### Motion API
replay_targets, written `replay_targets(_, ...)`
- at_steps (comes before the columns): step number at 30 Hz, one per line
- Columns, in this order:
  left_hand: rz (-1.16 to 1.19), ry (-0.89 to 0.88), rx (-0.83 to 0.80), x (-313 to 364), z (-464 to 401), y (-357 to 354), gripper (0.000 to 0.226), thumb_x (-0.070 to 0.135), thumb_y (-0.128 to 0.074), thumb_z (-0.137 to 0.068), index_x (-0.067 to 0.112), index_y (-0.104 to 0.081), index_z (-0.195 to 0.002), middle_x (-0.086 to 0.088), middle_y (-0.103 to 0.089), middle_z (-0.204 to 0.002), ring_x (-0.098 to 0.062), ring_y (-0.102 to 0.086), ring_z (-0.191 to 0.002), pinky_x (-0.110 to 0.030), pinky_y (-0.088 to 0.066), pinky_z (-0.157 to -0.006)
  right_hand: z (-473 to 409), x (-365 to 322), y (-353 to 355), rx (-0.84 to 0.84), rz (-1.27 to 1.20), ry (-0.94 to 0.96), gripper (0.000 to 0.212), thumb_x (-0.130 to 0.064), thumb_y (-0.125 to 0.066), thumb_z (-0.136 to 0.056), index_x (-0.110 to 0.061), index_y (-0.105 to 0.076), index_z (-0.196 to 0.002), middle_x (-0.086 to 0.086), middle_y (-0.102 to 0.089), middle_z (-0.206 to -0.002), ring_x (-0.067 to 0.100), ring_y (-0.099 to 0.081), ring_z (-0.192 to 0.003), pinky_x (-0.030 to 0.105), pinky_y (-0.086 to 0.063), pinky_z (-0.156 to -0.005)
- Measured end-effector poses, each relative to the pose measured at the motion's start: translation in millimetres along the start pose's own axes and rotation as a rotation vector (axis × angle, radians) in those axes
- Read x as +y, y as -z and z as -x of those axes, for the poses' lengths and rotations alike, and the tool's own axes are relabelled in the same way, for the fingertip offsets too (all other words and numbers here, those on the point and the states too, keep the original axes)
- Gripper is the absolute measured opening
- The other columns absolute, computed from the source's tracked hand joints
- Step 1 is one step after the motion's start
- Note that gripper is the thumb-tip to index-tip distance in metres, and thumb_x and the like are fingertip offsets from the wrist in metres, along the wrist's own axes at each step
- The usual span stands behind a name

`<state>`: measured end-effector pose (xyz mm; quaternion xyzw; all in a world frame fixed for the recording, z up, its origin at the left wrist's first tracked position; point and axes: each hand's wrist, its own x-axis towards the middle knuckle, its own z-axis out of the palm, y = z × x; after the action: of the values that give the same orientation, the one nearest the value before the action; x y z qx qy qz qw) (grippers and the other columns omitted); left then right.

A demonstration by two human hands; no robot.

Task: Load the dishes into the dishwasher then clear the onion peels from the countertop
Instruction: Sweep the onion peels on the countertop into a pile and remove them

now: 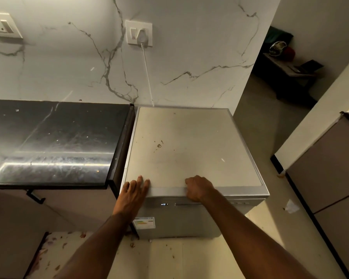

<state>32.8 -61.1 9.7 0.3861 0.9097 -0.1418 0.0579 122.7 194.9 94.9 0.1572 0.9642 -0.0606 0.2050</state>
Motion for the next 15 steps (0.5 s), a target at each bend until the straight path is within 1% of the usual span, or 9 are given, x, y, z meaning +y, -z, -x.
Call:
replay_targets(2,-0.009,0.004,0.006,0.3,0.2,-1.2,0.117,0.006,-0.084,-0.055,0.005,-0.025,-0.156,-0.031,-0.042,-0.149,-0.043,-0.051,-0.11,-0.054,-0.047,-0.094,0.9,-0.6,-2.2,0.008,0.011,0.001,0.039,-0.016,-0.054,-0.094,-0.014,-0.061,-0.133,0.014,-0.062,-0.134,0.036,-0.061,-0.124,0.04,-0.051,-0.098)
replay_targets(9,-0.006,0.014,0.015,1.9,-3.1,-4.6,0.119,0.005,-0.086,-0.056,0.007,-0.023,-0.157,-0.031,-0.038,-0.151,-0.045,-0.048,-0.115,-0.055,-0.046,-0.099,-1.0,-6.1,-13.6,0.051,0.076,0.006,0.04,-0.017,-0.06,-0.095,-0.008,-0.058,-0.134,0.014,-0.063,-0.132,0.033,-0.062,-0.122,0.038,-0.051,-0.099)
replay_targets(13,0.014,0.024,0.028,2.9,-2.8,-4.1,0.119,0.008,-0.086,-0.059,0.009,-0.021,-0.158,-0.029,-0.035,-0.154,-0.043,-0.046,-0.119,-0.054,-0.043,-0.102,-2.0,-7.0,-14.9,0.064,0.1,0.02,0.039,-0.019,-0.061,-0.095,-0.008,-0.059,-0.133,0.012,-0.065,-0.13,0.03,-0.062,-0.12,0.036,-0.05,-0.098)
replay_targets(15,0.029,0.034,0.026,4.1,-1.2,-2.6,0.12,0.009,-0.085,-0.061,0.01,-0.016,-0.159,-0.028,-0.032,-0.156,-0.043,-0.044,-0.122,-0.053,-0.042,-0.104,-1.6,-6.9,-14.8,0.069,0.099,0.024,0.04,-0.019,-0.061,-0.095,-0.008,-0.059,-0.133,0.012,-0.064,-0.131,0.03,-0.062,-0.121,0.037,-0.05,-0.099)
